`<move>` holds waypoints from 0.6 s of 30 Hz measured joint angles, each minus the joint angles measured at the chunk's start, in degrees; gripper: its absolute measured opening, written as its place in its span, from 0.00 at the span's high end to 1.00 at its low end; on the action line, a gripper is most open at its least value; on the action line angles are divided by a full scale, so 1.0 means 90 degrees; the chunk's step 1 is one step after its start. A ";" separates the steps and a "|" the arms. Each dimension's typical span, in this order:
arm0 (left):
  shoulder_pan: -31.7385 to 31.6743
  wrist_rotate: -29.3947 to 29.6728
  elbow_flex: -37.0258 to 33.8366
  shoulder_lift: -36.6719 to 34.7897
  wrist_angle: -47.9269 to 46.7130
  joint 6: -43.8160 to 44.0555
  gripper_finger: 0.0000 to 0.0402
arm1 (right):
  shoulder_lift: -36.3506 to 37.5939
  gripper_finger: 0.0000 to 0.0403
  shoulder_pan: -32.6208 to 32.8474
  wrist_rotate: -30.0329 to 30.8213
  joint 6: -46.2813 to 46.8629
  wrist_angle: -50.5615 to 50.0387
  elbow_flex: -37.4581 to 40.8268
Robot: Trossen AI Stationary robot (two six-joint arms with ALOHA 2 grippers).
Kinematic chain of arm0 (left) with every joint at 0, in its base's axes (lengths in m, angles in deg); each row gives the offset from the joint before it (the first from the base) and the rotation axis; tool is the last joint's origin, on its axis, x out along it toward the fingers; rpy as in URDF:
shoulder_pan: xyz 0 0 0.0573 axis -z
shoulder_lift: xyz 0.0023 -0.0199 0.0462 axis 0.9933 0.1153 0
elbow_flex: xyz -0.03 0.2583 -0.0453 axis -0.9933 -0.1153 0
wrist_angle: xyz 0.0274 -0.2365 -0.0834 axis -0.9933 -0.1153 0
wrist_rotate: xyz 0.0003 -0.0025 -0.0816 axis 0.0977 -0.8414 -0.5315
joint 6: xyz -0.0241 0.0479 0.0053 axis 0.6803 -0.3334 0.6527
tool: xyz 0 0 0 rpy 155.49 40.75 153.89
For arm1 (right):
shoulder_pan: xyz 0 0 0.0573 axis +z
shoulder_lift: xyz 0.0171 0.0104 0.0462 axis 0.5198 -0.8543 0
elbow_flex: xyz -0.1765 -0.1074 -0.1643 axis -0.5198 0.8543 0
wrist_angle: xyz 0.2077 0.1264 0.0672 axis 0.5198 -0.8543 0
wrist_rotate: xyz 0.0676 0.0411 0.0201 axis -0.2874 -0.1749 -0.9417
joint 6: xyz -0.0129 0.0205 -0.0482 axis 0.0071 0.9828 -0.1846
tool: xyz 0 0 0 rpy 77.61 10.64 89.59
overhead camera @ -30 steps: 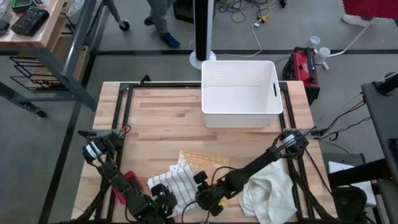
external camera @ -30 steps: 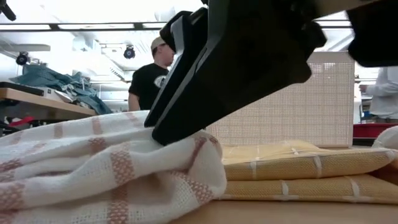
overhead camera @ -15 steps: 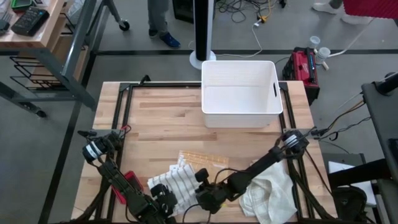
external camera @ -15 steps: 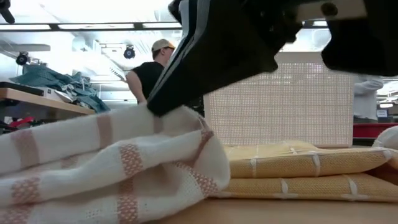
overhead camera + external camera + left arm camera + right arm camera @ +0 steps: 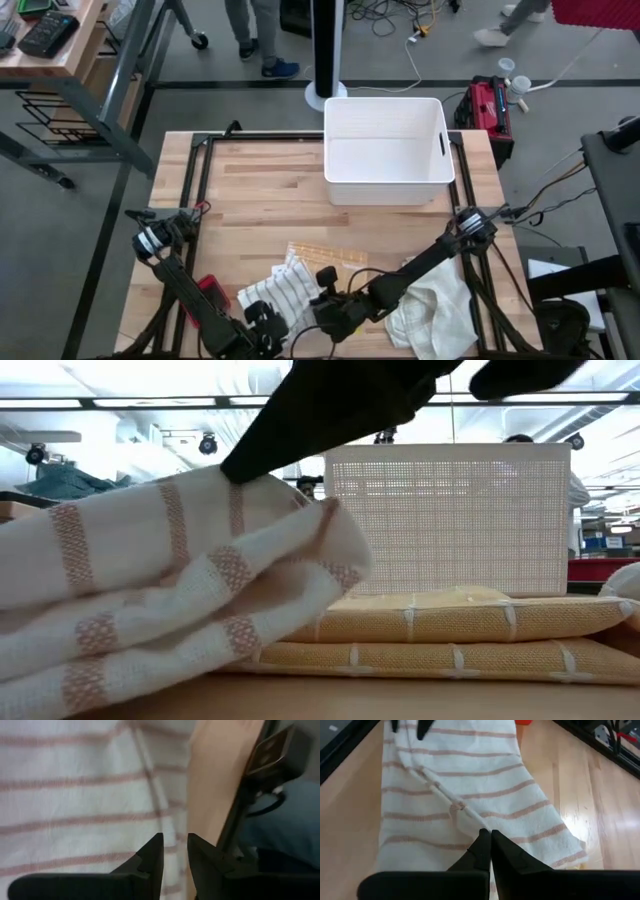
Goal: Fold towel
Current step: Fold the brown patterned towel
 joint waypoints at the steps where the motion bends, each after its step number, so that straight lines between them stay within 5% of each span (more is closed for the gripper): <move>1: -0.0002 0.0072 0.0083 0.0000 -0.0001 -0.0049 0.81 | 0.0000 1.00 0.0010 0.0001 0.0014 0.0025 0.0000; 18: -0.0241 0.0342 0.0283 0.0457 -0.0757 0.0563 0.72 | 0.0005 1.00 0.0053 0.0049 0.0088 0.0182 0.0000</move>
